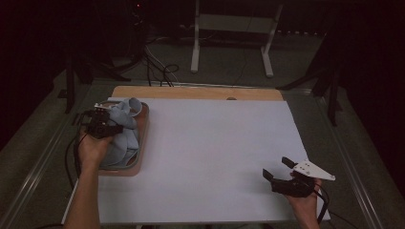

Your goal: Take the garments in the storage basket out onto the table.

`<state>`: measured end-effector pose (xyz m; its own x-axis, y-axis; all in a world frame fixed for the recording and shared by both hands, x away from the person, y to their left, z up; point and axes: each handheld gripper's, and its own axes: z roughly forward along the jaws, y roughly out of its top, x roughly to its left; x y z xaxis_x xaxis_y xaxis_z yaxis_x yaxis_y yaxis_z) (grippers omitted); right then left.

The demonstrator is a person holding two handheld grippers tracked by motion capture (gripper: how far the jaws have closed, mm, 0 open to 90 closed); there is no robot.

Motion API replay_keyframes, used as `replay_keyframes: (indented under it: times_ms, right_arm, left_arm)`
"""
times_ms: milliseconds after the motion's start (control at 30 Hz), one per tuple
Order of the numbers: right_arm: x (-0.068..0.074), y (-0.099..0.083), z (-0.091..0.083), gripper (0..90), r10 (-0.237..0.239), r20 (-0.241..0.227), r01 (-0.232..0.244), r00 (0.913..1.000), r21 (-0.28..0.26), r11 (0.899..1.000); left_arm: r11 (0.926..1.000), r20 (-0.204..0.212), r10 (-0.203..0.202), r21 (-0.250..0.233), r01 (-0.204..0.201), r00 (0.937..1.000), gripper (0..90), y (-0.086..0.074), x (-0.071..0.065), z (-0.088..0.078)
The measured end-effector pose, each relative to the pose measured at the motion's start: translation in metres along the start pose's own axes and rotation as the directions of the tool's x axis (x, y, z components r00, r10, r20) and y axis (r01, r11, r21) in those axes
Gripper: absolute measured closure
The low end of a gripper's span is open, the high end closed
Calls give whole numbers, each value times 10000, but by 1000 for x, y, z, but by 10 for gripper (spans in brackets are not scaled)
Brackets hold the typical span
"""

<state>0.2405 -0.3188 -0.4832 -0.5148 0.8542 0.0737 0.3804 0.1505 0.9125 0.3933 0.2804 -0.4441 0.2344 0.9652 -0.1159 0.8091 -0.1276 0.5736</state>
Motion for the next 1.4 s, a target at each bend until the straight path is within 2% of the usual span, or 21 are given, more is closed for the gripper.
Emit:
replay_keyframes:
  times_ms: [667,1400]
  right_arm:
    - [0,0,-1,84,33,26,-33,10000,-13,10000]
    - [-1,0,-1,84,45,35,-45,10000,-20,10000]
  left_arm:
    - [9980,89,227,-599,-221,9997,758,2,-2,-19]
    - [9918,55,383,-1225,-373,9993,758,1,-6,-33]
